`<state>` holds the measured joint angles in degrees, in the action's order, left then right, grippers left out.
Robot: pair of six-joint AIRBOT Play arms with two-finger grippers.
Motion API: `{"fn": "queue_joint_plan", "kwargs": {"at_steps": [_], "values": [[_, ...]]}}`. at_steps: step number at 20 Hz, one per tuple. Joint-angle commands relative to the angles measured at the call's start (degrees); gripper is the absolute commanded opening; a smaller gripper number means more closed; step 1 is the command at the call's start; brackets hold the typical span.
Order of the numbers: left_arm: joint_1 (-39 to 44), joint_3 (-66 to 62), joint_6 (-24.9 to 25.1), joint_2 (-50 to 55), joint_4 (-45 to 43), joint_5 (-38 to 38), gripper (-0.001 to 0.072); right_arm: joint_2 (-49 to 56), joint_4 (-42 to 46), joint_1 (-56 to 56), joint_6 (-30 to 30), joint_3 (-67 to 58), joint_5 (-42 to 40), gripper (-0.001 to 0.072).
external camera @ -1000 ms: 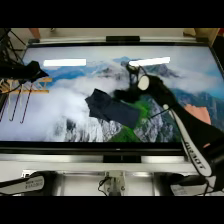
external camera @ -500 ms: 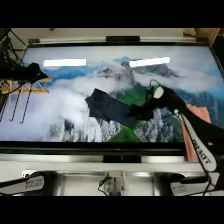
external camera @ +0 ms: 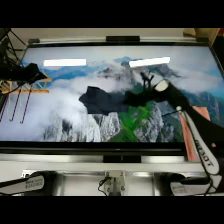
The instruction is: Fold the shirts.
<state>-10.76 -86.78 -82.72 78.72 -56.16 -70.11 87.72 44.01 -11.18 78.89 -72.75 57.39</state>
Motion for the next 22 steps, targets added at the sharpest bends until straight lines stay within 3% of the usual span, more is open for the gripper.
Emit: {"fn": "queue_joint_plan", "kwargs": {"at_steps": [1, 4, 8, 14, 18, 22], "values": [[0.0, 0.0, 0.0, 0.1, 0.0, 0.0, 0.0028, -7.5, -1.9, 6.0, -6.6, -9.8, -0.3, 0.0072], [0.0, 0.0, 0.0, 0.1, 0.0, 0.0, 0.0029, -13.4, -1.7, 13.9, -6.5, -15.8, 0.6, 0.0072], [0.0, 0.0, 0.0, 0.3, 0.0, -0.5, 0.0028, -18.0, 0.2, 27.8, -4.5, -16.9, 8.3, 0.0073], [0.0, 0.0, 0.2, 0.3, 0.0, -2.1, 0.0029, -18.4, 16.7, 47.1, -4.4, -16.4, 16.9, 0.0073], [0.0, 0.0, 1.3, 0.3, 0.0, -2.7, 0.0028, -16.8, 21.7, 50.8, -3.7, -16.3, 21.0, 0.0073], [0.0, 0.0, 1.3, 0.3, 0.0, -2.7, 0.0028, -16.8, 21.2, 50.8, -2.5, -16.3, 18.8, 0.0073]]}}
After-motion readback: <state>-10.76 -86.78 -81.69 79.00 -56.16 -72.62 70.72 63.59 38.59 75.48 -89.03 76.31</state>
